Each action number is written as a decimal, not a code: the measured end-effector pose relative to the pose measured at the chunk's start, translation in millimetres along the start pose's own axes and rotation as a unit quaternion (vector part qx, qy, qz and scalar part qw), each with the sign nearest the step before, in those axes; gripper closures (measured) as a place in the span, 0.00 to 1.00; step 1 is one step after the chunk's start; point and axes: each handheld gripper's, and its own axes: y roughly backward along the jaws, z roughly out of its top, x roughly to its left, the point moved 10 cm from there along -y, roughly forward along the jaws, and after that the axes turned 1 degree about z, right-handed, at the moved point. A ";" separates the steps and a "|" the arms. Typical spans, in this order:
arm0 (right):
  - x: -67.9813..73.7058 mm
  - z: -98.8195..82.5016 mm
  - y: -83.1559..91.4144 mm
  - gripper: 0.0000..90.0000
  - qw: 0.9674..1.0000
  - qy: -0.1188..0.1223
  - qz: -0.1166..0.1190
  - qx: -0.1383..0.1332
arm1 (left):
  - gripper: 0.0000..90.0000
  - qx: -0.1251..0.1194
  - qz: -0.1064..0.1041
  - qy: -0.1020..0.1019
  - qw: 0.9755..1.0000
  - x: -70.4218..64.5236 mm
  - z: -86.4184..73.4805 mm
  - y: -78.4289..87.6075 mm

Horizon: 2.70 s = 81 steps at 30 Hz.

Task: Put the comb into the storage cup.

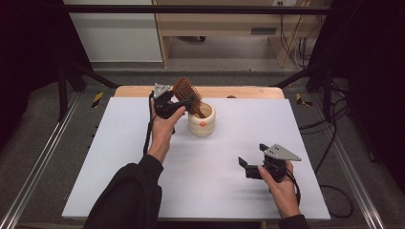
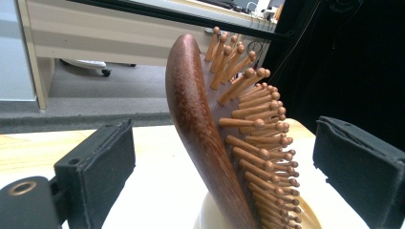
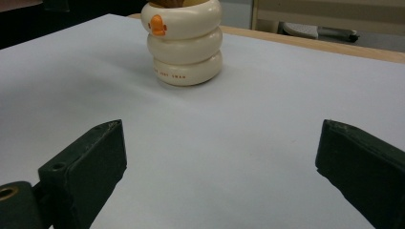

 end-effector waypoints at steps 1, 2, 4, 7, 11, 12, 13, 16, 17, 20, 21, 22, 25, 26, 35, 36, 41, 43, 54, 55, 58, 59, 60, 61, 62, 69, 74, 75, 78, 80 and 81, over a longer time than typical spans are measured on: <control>0.0 0.0 0.0 0.04 1.000 0.000 0.000 0.000 | 0.08 0.000 0.000 -0.001 1.000 -0.4 0.0 0.3; 0.0 0.0 0.0 0.04 1.000 0.000 0.000 0.000 | 0.08 -0.001 -0.001 -0.002 1.000 -0.9 0.0 0.5; 0.1 -0.1 -0.1 0.04 1.000 -0.001 0.000 0.000 | 0.08 -0.001 -0.001 -0.008 1.000 -2.0 0.0 1.1; 0.2 -0.1 -0.2 0.04 1.000 0.000 0.000 0.000 | 0.08 -0.001 -0.002 -0.014 1.000 -3.9 -0.3 1.9; 0.2 -0.1 -0.2 0.04 1.000 0.000 0.000 0.000 | 0.08 -0.002 -0.004 -0.018 1.000 -5.4 -0.1 3.4; 0.2 -0.1 -0.1 0.04 1.000 0.000 0.000 0.000 | 0.07 -0.003 -0.004 -0.019 1.000 -5.6 0.1 3.9; 0.2 -0.1 0.0 0.04 1.000 0.000 0.000 0.000 | 0.07 -0.004 -0.005 -0.019 1.000 -5.7 0.1 4.5; 0.3 -0.1 -0.2 0.04 1.000 0.000 0.000 0.000 | 0.07 -0.004 -0.005 -0.022 1.000 -5.9 -0.4 6.0; 0.4 -0.1 -0.2 0.04 1.000 0.000 0.000 0.000 | 0.07 -0.003 -0.004 -0.023 1.000 -5.8 -0.7 6.7; 0.6 0.2 0.1 0.04 1.000 0.000 0.000 -0.001 | 0.07 -0.003 -0.002 -0.028 1.000 -5.5 -1.8 8.6; 0.7 0.2 0.2 0.04 1.000 0.000 0.000 0.000 | 0.07 -0.002 -0.002 -0.028 1.000 -5.4 -2.4 9.4; 0.6 0.2 0.2 0.04 1.000 0.000 -0.001 -0.001 | 0.07 -0.002 -0.002 -0.029 1.000 -5.4 -3.0 10.2; 0.8 0.4 0.2 0.04 1.000 0.000 0.000 -0.001 | 0.07 -0.002 -0.001 -0.030 1.000 -5.4 -4.7 13.5; 0.9 0.5 0.3 0.04 1.000 0.000 0.000 -0.001 | 0.07 -0.001 -0.001 -0.030 1.000 -5.6 -5.4 14.5; 1.7 0.6 0.0 0.04 1.000 0.001 0.001 -0.001 | 0.07 -0.001 -0.004 -0.036 0.999 -7.8 -10.8 22.8; 1.7 0.6 -0.1 0.04 1.000 0.001 0.000 -0.001 | 0.07 0.000 -0.005 -0.037 0.999 -8.1 -11.6 23.5; 2.7 0.3 -0.5 0.04 1.000 0.003 0.002 0.000 | 0.07 0.001 -0.007 -0.042 0.999 -9.5 -15.9 26.6; 3.0 0.2 -0.8 0.04 1.000 0.002 0.002 0.000 | 0.07 0.002 -0.008 -0.042 0.999 -10.2 -17.0 27.6; 3.7 0.0 -1.7 0.04 1.000 0.004 0.003 0.001 | 0.05 0.005 -0.014 -0.052 0.999 -15.1 -23.8 31.8; 3.9 -0.1 -1.9 0.04 1.000 0.005 0.003 0.002 | 0.05 0.005 -0.015 -0.054 0.998 -15.9 -24.6 32.2; 4.3 -0.2 -2.3 0.04 1.000 0.005 0.003 0.002 | 0.04 0.007 -0.019 -0.055 0.998 -18.9 -27.5 33.8; 4.4 -0.1 -2.2 0.04 1.000 0.005 0.003 0.002 | 0.04 0.007 -0.021 -0.057 0.998 -19.9 -28.2 34.5; 4.3 0.0 -2.1 0.04 1.000 0.005 0.002 0.002 | 0.04 0.008 -0.021 -0.059 0.998 -20.6 -29.0 35.5; 4.3 0.0 -2.0 0.04 1.000 0.005 0.002 0.002 | 0.04 0.009 -0.021 -0.063 0.998 -21.2 -29.6 36.6; 4.4 0.1 -1.9 0.04 1.000 0.005 0.003 0.001 | 0.04 0.009 -0.020 -0.066 0.998 -21.8 -30.0 38.0; 4.9 -0.1 -2.6 0.04 1.000 0.006 0.003 0.002 | 0.03 0.012 -0.024 -0.072 0.997 -21.6 -35.2 51.2; 3.9 0.4 -2.2 0.04 1.000 0.004 0.002 0.001 | 0.03 0.016 -0.024 -0.066 0.997 -15.9 -41.7 63.4; 4.0 0.3 -2.1 0.04 1.000 0.003 0.002 0.001 | 0.03 0.017 -0.024 -0.067 0.997 -14.9 -42.7 66.5; 4.7 0.1 -2.2 0.04 1.000 0.003 0.003 0.001 | 0.03 0.015 -0.024 -0.066 0.997 -12.6 -45.4 76.6; 5.3 0.1 -2.0 0.04 1.000 0.006 0.003 0.002 | 0.04 0.015 -0.025 -0.062 0.998 -10.8 -48.4 82.8; 5.6 0.2 -2.0 0.04 1.000 0.004 0.003 0.001 | 0.04 0.015 -0.026 -0.061 0.998 -10.2 -50.0 85.7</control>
